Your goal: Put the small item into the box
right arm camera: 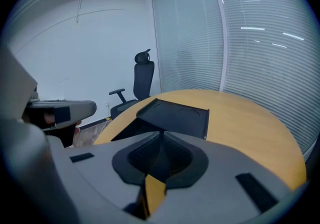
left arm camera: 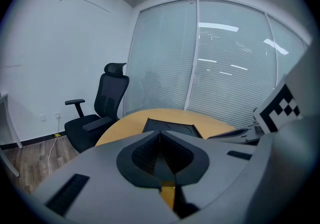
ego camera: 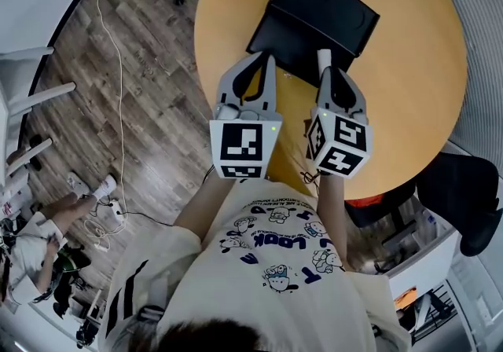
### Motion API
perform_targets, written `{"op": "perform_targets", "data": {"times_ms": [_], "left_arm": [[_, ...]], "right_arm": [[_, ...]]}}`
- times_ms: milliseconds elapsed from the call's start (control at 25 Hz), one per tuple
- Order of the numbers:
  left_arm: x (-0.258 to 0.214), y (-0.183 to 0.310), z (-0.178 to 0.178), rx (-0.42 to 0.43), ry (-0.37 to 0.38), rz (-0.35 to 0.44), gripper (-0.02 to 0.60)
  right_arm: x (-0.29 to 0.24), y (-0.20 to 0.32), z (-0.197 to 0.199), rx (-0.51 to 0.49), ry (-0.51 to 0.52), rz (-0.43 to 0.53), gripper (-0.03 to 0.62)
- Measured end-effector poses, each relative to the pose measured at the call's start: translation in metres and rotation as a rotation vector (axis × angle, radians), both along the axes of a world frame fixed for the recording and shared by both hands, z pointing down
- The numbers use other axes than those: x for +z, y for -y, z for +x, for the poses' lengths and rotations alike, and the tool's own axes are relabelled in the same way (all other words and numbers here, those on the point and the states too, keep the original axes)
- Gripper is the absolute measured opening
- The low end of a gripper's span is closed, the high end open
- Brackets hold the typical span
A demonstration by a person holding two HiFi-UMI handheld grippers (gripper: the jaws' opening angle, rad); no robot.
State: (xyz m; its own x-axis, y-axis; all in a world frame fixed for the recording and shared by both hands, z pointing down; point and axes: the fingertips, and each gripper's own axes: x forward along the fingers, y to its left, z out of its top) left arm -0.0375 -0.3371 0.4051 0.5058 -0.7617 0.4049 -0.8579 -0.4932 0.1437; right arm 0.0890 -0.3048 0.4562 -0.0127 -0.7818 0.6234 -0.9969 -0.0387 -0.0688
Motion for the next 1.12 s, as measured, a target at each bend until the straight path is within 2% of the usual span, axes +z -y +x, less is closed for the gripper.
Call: {"op": "perform_targets", "data": {"times_ms": [200,520,1120], "left_arm": [[-0.021,-0.004,0.004,0.019,-0.016,0.048,0.015],[-0.05,-0.016,0.018,0.049,-0.046,0.109,0.015],[-0.086,-0.038,0.024,0.036,-0.067,0.192,0.015]], "right_arm": [[-0.024,-0.007,-0.007,-0.002,0.029,0.076,0.041],[-0.057,-0.021,-0.007,0.013,0.016,0.163,0.038],[-0.105,-0.037,-0.004,-0.002,0.007,0.294,0.038]]}}
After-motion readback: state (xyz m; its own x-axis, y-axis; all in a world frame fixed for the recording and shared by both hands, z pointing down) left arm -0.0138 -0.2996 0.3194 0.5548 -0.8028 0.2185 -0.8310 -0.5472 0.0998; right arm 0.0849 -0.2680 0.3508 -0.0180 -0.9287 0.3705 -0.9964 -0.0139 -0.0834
